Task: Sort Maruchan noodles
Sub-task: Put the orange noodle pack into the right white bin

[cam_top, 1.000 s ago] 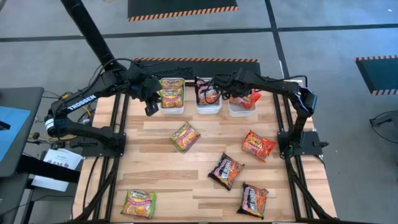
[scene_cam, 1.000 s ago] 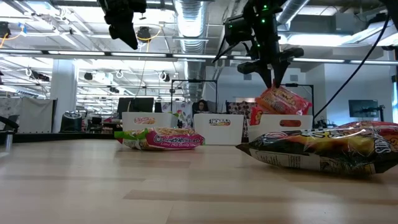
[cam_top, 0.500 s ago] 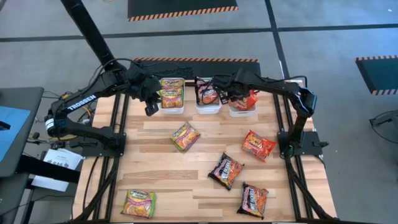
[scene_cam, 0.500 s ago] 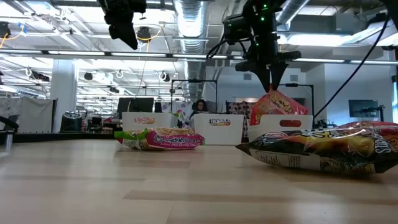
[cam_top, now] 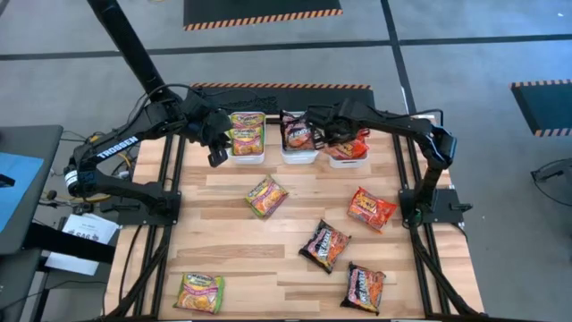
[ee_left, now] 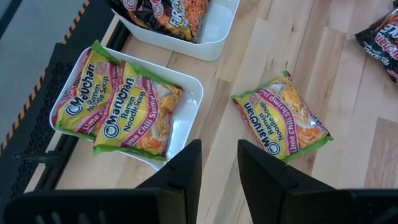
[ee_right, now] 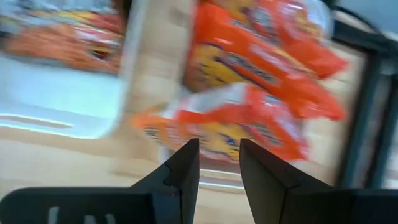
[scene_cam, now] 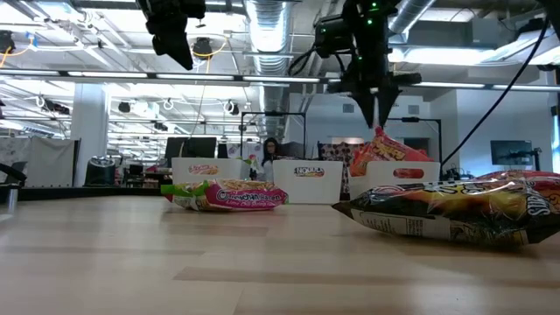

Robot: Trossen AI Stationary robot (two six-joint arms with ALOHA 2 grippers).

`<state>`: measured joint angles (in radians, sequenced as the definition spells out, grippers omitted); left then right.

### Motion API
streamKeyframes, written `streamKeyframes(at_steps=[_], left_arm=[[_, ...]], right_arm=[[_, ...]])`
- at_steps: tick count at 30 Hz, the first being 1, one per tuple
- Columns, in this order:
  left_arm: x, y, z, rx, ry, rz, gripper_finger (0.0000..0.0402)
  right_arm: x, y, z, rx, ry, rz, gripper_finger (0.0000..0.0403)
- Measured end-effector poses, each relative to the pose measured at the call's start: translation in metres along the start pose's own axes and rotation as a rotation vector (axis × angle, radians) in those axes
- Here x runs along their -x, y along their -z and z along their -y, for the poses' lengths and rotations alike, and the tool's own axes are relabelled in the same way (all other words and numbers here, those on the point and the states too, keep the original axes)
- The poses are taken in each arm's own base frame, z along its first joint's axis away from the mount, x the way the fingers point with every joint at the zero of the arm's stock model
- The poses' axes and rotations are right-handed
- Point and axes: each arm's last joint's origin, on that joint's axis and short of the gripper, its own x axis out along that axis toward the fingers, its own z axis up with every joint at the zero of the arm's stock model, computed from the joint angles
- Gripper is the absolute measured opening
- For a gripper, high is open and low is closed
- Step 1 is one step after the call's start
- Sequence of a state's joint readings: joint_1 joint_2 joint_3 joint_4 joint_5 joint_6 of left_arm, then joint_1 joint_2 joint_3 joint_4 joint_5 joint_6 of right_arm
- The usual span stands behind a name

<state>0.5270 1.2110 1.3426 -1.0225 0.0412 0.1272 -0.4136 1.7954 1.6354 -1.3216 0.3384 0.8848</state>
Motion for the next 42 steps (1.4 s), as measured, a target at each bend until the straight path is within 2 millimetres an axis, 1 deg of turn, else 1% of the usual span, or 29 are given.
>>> streamKeyframes(at_steps=[2, 5, 7, 10, 12, 15, 20, 24, 27, 30, 36, 42], left_arm=[[0.000, 0.000, 0.000, 0.000, 0.000, 0.000, 0.0090], [0.000, 0.000, 0.000, 0.001, 0.000, 0.000, 0.0090], [0.000, 0.000, 0.000, 0.010, 0.000, -0.001, 0.0090], [0.000, 0.000, 0.000, 0.017, 0.000, -0.001, 0.0090], [0.000, 0.000, 0.000, 0.018, 0.000, -0.001, 0.0090], [0.000, 0.000, 0.000, 0.029, 0.001, -0.001, 0.0090], [0.000, 0.000, 0.000, 0.034, 0.000, -0.001, 0.0090], [0.000, 0.000, 0.000, 0.037, 0.000, -0.001, 0.0090], [0.000, 0.000, 0.000, 0.038, 0.000, -0.001, 0.0090], [0.000, 0.000, 0.000, 0.038, 0.000, -0.001, 0.0090], [0.000, 0.000, 0.000, 0.038, 0.000, 0.000, 0.0090], [0.000, 0.000, 0.000, 0.038, -0.006, 0.002, 0.0090]], right_arm=[[0.002, -0.001, -0.009, -0.010, -0.085, 0.024, 0.0138], [0.002, -0.002, -0.022, 0.043, -0.159, 0.062, 0.0138], [-0.003, 0.000, -0.028, 0.060, -0.158, 0.058, 0.0138], [-0.012, 0.002, -0.030, 0.078, -0.126, 0.010, 0.0138], [-0.017, 0.004, -0.028, 0.094, -0.110, -0.067, 0.0138], [-0.022, 0.011, -0.026, 0.128, -0.042, -0.137, 0.0138], [-0.021, 0.022, -0.020, 0.192, 0.050, -0.218, 0.0138], [-0.024, 0.022, -0.015, 0.222, 0.087, -0.233, 0.0138], [-0.031, 0.022, -0.009, 0.220, 0.127, -0.262, 0.0138], [-0.039, 0.024, -0.002, 0.253, 0.164, -0.304, 0.0138], [-0.051, 0.024, 0.005, 0.254, 0.214, -0.318, 0.0138], [-0.062, 0.023, 0.009, 0.263, 0.212, -0.316, 0.0138]])
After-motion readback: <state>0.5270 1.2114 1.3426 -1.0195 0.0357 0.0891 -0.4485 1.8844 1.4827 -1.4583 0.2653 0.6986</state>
